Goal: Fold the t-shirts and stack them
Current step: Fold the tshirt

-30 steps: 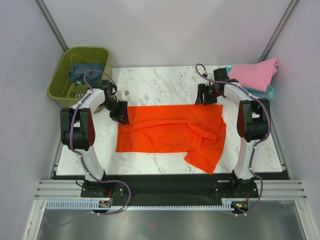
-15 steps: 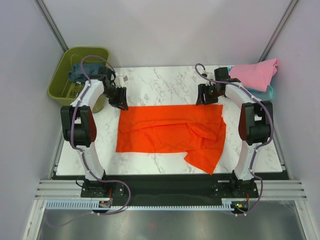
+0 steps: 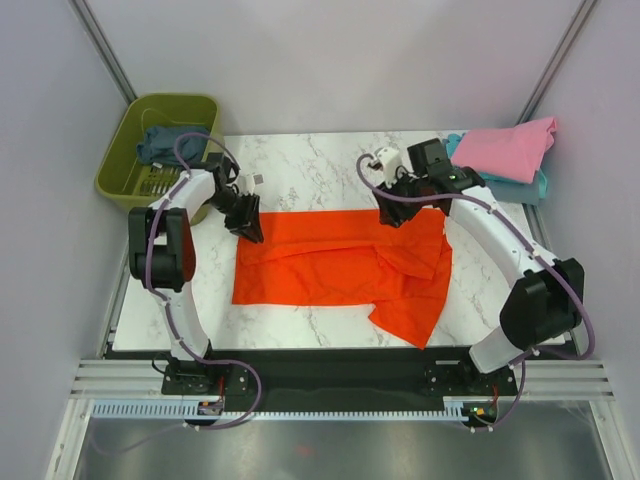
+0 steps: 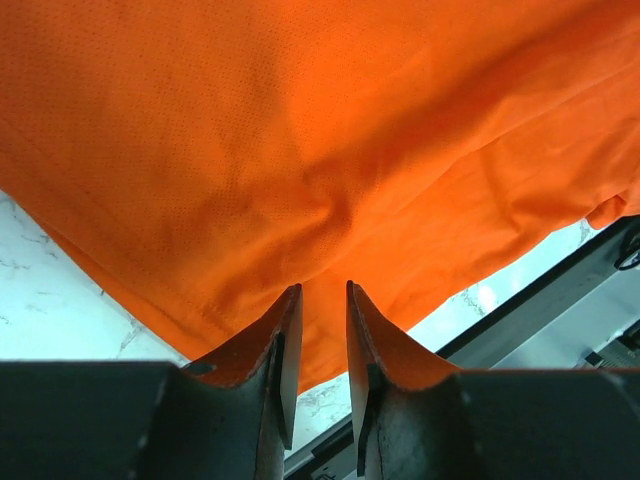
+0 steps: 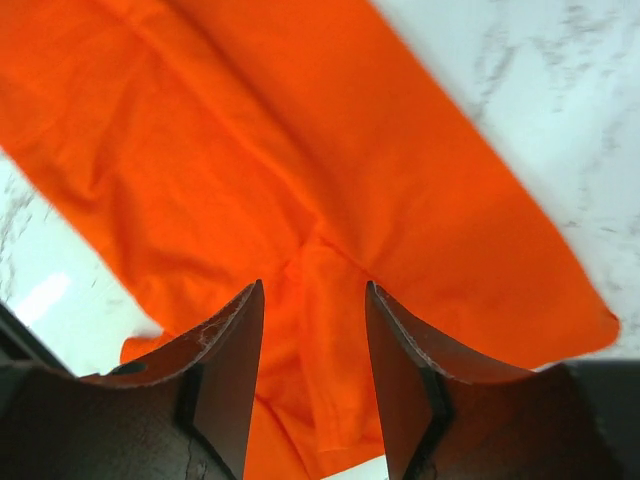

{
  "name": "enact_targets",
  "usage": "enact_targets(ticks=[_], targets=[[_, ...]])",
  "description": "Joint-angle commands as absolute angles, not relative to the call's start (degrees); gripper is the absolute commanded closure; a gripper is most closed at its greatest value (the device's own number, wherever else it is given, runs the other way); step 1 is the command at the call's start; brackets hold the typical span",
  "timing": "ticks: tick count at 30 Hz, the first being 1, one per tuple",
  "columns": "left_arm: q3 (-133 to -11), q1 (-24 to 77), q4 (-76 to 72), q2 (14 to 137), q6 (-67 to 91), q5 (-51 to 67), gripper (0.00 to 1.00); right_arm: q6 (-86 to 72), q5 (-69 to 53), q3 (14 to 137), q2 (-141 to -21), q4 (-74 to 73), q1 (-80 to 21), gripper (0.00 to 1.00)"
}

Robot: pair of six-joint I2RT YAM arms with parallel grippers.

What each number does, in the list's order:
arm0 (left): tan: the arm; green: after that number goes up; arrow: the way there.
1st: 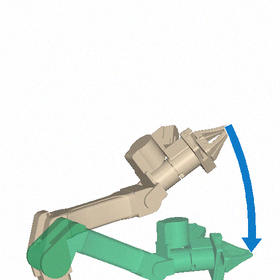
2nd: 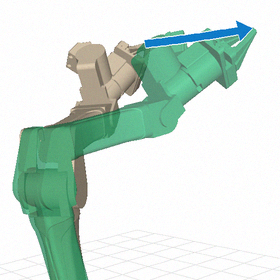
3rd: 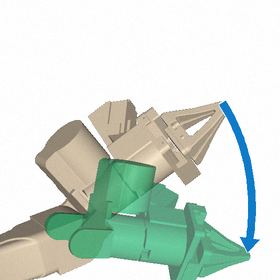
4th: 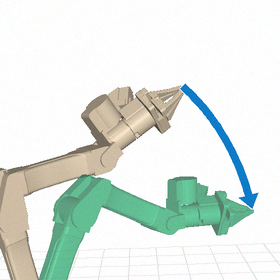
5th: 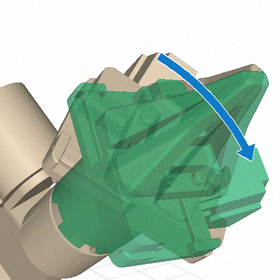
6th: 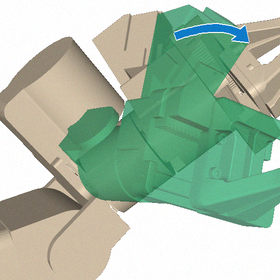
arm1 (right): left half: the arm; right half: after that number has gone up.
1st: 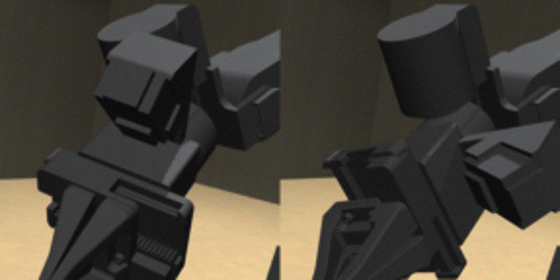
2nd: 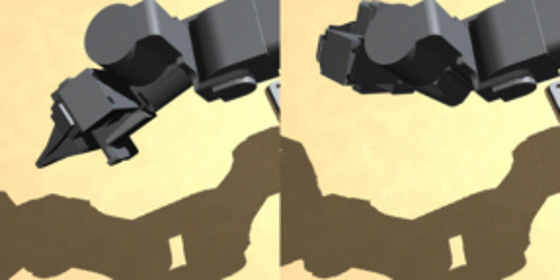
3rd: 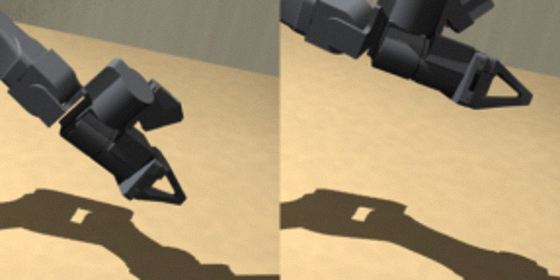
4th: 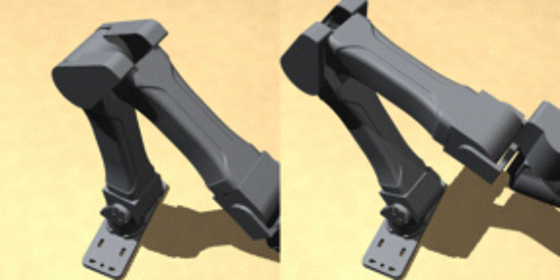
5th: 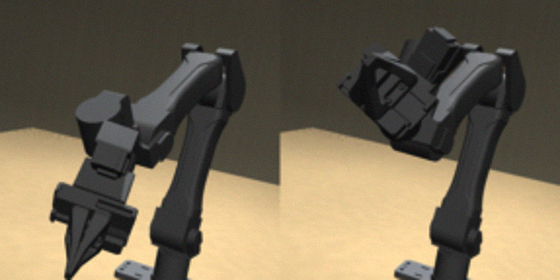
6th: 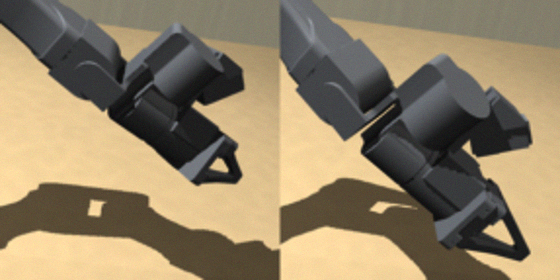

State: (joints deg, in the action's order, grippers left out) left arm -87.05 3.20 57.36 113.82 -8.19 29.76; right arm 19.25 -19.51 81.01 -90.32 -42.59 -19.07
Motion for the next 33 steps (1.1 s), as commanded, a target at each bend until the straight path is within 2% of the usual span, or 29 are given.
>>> enact_targets(ticks=[1,5,14,23,28,33], targets=[[-86.92,3.52,57.57,114.16,-8.0,32.7,0.69,23.99,-20.04,78.84,-92.27,-48.77,-22.23,0.47],[-88.41,3.52,57.83,117.24,-7.38,31.82,0.69,26.28,-21.35,81.12,-97.63,-54.73,-22.76,0.54],[-89.91,3.52,58.09,119.79,-7.03,31.73,0.69,27.95,-19.6,83.32,-103.89,-58.09,-23.64,0.59],[-90.61,3.52,58.09,120.23,-6.59,31.82,0.69,28.74,-20.3,79.99,-104.32,-58.01,-27.51,0.59],[-90.35,3.52,58.1,120.24,-6.5,31.82,0.67,27.25,-16.37,79.89,-106.69,-54.42,-27.86,0.52],[-90.0,3.52,58.1,120.23,-6.68,31.64,0.66,27.86,-13.8,80.33,-108.28,-53.0,-27.86,0.52]])
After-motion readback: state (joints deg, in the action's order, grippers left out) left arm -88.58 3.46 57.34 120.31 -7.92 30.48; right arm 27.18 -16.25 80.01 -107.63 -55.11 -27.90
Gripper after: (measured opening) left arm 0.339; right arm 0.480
